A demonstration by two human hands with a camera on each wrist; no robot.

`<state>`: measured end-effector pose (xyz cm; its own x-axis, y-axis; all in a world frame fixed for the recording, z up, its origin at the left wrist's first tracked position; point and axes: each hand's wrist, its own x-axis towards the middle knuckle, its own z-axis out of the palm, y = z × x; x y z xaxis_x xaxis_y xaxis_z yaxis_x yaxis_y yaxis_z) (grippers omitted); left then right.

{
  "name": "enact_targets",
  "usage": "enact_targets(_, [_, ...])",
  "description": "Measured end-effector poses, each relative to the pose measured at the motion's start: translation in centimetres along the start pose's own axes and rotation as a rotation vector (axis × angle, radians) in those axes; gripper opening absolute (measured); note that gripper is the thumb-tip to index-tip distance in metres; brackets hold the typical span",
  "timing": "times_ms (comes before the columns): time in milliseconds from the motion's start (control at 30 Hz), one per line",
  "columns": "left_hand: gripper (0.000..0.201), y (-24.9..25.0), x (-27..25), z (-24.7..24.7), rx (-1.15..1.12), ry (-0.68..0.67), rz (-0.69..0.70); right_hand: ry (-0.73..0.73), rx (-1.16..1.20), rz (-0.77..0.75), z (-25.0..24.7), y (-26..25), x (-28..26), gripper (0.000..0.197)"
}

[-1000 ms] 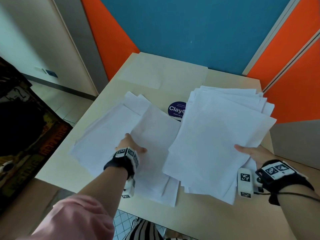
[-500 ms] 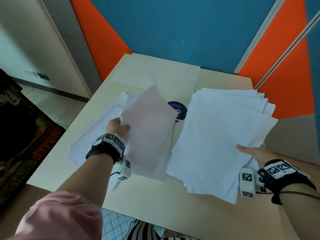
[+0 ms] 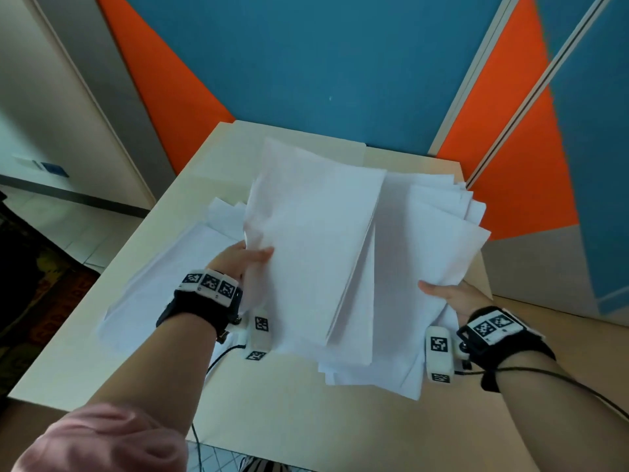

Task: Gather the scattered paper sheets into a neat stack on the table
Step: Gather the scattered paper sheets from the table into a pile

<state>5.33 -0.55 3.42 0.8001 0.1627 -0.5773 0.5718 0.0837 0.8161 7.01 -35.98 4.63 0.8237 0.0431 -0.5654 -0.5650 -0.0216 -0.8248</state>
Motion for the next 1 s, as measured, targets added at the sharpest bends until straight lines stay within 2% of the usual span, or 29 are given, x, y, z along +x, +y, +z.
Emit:
enact_targets(100, [0.034,0.3,0.1,1.6,0.026,-0.045,0.003,-0.056,0.008,0.000,0.5,-0.2,0.0,0.099])
enact_targets(133, [0.038,0.2,0.3,2.1,0.039,-0.048,0.004,-0.071,0.005,-0.001,0.6,-0.1,0.2,0.100])
enact_targets(200, [0.046,-0.1,0.6,3.2,0.067,-0.071,-0.023,-0.084,0.014,-0.020,1.2,-0.2,0.2,0.085])
enact_targets(267, [0.056,-0.7,1.0,4.2,0.056,-0.112,-0.062,-0.079,0.023,-0.055,1.9,0.1,0.5,0.087])
enact_targets(367, [0.082,-1.9,1.7,4.6,0.036,-0.136,-0.078,-0.065,0.081,-0.038,2.5,0.2,0.3,0.067])
enact_targets(433, [0.090,-2.7,2.2,4.7,0.056,-0.181,-0.070,-0.013,0.143,-0.023,3.0,-0.5,-0.5,0.086])
enact_targets(467, [0.086,-2.9,2.3,4.7,0.057,-0.183,-0.065,0.042,0.233,-0.022,2.7,-0.7,-0.3,0.092])
enact_targets(500, [0.083,-3.3,2.5,4.7,0.055,-0.157,-0.053,0.041,0.428,-0.054,2.1,-0.6,0.1,0.091])
enact_targets(533, [0.084,-3.3,2.3,4.9,0.062,-0.141,-0.034,0.035,0.481,-0.087,1.8,-0.7,0.2,0.090])
enact_targets(567, [0.086,-3.5,2.1,5.1,0.069,-0.132,-0.010,-0.039,0.410,-0.084,1.5,-0.6,0.5,0.099])
enact_targets(600, [0.087,-3.8,2.2,5.2,0.068,-0.120,0.017,-0.080,0.250,-0.016,2.3,-0.9,0.5,0.112])
enact_targets(633, [0.085,-4.0,2.0,5.3,0.053,-0.113,0.041,-0.071,0.078,-0.017,2.5,-0.4,0.6,0.115])
enact_targets(667, [0.084,-4.1,1.9,5.4,0.039,-0.107,0.055,-0.118,-0.003,-0.012,2.5,-0.1,0.8,0.105])
enact_targets(733, [0.084,-4.2,1.7,5.5,0.019,-0.099,0.068,-0.119,-0.050,-0.009,2.3,0.0,1.2,0.077])
enact_targets(767, [0.083,-4.1,1.5,5.6,0.017,-0.102,0.073,-0.113,-0.074,-0.028,2.1,0.2,1.4,0.076])
enact_targets(833, [0.080,-3.9,1.6,5.6,0.044,-0.134,0.073,-0.087,-0.118,-0.072,2.0,0.7,1.5,0.101])
enact_targets(867, [0.078,-3.6,1.6,5.6,0.073,-0.155,0.070,-0.077,-0.104,-0.078,2.0,0.8,1.6,0.106])
enact_targets(933, [0.065,-2.9,1.9,4.9,0.181,-0.160,0.073,-0.075,-0.064,-0.085,2.3,0.6,1.5,0.088])
enact_targets(967, [0.056,-2.5,2.3,4.2,0.238,-0.134,0.066,-0.069,-0.043,-0.091,2.5,0.5,1.5,0.089])
enact_targets(1000, [0.048,-2.3,2.9,3.2,0.275,-0.082,0.056,-0.054,-0.035,-0.103,2.6,0.4,1.5,0.103])
